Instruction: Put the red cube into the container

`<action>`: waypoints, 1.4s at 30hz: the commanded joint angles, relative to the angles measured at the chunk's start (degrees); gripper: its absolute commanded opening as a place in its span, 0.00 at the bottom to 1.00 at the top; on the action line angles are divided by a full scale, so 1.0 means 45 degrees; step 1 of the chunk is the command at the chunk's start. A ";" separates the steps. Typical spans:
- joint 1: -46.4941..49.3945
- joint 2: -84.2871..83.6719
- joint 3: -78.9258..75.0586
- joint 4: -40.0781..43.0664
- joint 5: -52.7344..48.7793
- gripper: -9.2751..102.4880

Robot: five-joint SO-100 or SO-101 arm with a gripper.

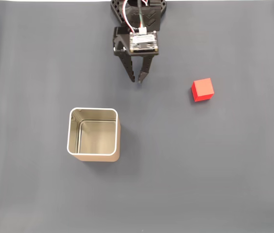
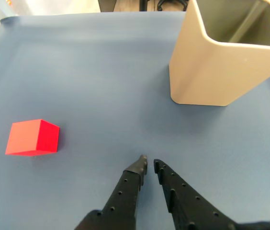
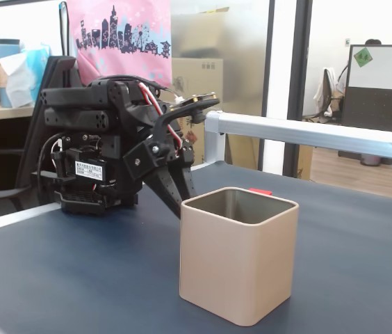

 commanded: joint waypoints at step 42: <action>-0.6973 -1.3379 -1.1797 0.0918 0.3867 0.41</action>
